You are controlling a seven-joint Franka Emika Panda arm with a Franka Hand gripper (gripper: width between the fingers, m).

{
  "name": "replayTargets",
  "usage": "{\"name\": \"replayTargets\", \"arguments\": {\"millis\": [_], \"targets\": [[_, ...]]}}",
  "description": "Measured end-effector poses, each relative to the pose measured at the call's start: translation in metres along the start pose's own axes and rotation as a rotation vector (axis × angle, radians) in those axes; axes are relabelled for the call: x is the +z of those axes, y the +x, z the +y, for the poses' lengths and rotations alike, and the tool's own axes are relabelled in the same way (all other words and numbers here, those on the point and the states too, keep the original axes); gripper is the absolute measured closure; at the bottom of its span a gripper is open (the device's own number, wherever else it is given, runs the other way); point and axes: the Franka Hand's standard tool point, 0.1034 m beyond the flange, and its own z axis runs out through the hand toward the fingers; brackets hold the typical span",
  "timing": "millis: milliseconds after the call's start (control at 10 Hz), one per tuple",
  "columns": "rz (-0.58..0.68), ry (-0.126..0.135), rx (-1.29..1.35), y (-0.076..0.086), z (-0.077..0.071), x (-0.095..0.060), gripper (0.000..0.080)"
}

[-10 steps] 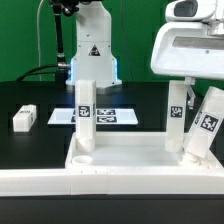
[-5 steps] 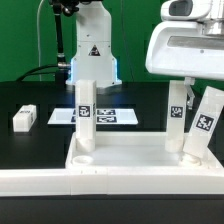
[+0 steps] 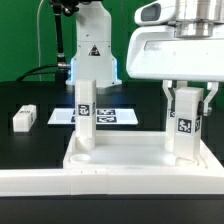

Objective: Assemble desk

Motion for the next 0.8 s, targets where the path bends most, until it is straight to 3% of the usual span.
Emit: {"name": "replayTargets", "arguments": {"millis": [200, 300, 600, 800], "targets": [[-0.068, 0.025, 0.243, 0.009, 0.007, -0.003, 0.0506], [-0.084, 0.024, 0.327, 0.01, 0.009, -0.002, 0.0506], [-0.114, -0.011, 0.598, 0.006, 0.007, -0.002, 0.0506], [-0.109, -0.044, 0.786, -0.008, 0.0, 0.002, 0.0506]]}}
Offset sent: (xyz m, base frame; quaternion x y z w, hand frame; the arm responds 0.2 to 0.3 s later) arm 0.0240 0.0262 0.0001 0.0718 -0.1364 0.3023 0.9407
